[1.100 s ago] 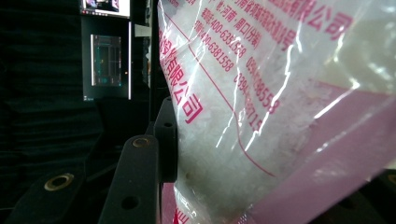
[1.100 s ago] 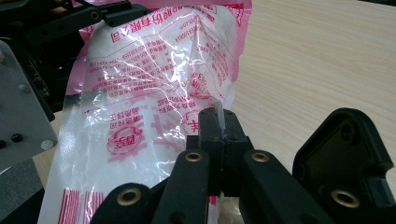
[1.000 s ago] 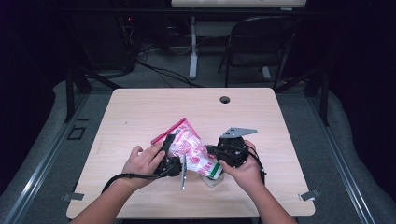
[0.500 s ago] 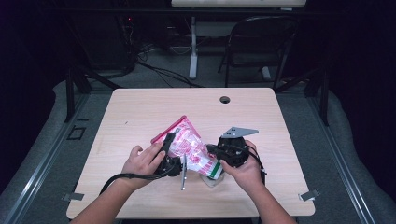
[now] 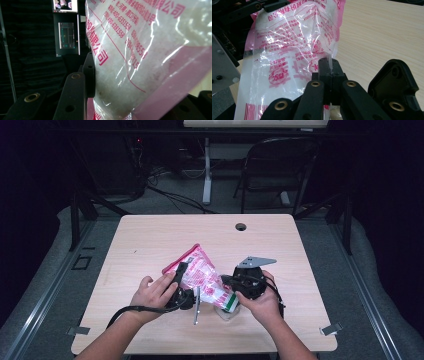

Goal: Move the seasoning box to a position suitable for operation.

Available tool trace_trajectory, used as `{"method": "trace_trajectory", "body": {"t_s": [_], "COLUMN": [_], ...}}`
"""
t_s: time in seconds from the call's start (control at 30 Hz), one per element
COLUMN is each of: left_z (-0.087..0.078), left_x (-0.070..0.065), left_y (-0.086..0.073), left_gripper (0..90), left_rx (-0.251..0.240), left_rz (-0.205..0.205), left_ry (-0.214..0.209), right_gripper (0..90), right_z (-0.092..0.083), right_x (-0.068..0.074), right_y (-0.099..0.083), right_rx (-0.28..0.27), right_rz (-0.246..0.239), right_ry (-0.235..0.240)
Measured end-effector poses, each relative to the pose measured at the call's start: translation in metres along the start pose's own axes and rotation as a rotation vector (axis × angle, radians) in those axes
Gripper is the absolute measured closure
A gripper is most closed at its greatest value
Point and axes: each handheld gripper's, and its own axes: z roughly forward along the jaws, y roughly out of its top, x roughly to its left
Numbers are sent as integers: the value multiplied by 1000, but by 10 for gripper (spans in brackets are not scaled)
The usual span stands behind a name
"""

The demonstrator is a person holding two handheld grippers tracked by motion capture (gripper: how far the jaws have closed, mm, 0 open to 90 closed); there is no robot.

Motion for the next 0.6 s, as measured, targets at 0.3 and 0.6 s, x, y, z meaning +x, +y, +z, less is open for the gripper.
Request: {"method": "trace_trajectory", "body": {"t_s": [0.3, 0.6], "left_z": [0, -1], "left_x": [0, 3], "left_y": [0, 1], "left_gripper": [631, 632], "left_rx": [-1, 1], "left_rz": [15, 40], "left_ry": [-5, -28], "right_gripper": [900, 900], "right_z": [1, 0], "right_x": [0, 0], "right_y": [-1, -1], "right_rx": [1, 6], "right_rz": [1, 2], "right_ry": [0, 0]}}
